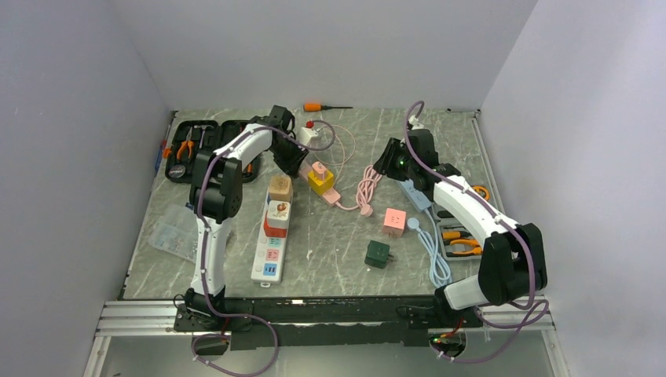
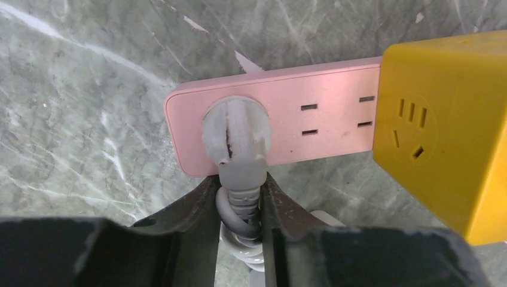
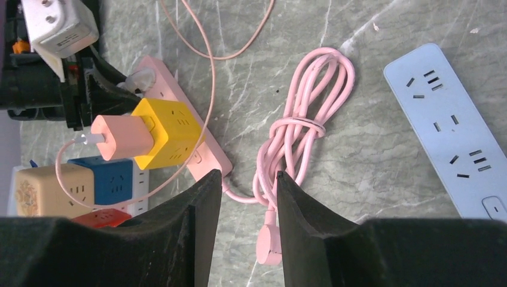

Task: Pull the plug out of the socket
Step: Pick up the socket from the center of the board.

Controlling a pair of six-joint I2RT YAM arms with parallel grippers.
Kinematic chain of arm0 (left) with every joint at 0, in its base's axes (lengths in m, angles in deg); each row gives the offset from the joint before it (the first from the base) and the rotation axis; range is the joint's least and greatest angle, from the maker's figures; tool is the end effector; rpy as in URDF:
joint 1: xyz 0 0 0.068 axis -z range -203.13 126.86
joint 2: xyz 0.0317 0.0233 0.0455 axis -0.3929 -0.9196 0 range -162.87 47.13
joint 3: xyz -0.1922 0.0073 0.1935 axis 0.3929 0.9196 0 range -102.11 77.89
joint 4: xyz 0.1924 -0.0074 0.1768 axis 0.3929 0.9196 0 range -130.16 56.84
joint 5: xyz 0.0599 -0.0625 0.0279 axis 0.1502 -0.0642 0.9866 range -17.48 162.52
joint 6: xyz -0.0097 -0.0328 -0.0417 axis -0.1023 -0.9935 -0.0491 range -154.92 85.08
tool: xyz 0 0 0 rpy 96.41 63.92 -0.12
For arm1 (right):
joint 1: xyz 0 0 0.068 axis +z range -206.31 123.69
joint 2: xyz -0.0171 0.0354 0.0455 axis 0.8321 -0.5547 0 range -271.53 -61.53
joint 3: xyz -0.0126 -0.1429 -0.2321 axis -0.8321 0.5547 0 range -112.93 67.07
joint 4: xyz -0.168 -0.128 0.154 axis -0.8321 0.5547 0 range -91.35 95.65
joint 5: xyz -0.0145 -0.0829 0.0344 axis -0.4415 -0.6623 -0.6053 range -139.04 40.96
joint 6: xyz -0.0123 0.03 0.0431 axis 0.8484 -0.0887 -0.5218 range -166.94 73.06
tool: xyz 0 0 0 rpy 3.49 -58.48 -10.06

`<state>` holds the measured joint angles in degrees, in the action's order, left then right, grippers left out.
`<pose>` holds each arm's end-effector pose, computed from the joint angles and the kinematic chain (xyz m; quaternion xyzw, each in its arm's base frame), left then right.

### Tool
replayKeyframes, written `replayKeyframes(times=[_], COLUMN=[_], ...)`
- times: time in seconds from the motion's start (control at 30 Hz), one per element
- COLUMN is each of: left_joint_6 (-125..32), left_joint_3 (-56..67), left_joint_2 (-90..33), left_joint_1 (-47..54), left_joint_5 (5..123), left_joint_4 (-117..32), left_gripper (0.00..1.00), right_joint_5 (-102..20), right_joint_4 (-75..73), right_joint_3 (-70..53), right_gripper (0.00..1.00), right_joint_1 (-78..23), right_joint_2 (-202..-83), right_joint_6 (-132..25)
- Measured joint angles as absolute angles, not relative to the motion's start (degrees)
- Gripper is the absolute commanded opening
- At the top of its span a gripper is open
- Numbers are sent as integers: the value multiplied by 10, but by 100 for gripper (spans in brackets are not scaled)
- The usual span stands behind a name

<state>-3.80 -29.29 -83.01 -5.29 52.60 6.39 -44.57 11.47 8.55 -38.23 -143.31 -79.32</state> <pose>0.4501 -0.1577 0.1743 0.4296 0.8693 -0.1489 0.1937 0.3028 0.1017 0.2687 0.0933 0.8859 0.2245 0.3950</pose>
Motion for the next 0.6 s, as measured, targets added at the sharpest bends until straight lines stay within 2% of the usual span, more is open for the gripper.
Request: replayKeyframes(times=[0.1, 0.37, 0.6], left_joint_6=[-45, -14, 78], left_joint_3=[-303, -269, -172], left_joint_2=[-835, -809, -680], left_joint_1=[-53, -54, -54], left_joint_5=[520, 500, 446], left_joint_4=[76, 52, 20], left_gripper=[0, 0, 0], right_joint_5=[-444, -424, -348], right_joint_4=[114, 106, 69], right_joint_3=[85, 77, 37], right_gripper=[42, 44, 48], right_joint_1=[-382, -382, -382], right_joint_2=[-1424, -1398, -1402], right_joint_6=[-793, -785, -775])
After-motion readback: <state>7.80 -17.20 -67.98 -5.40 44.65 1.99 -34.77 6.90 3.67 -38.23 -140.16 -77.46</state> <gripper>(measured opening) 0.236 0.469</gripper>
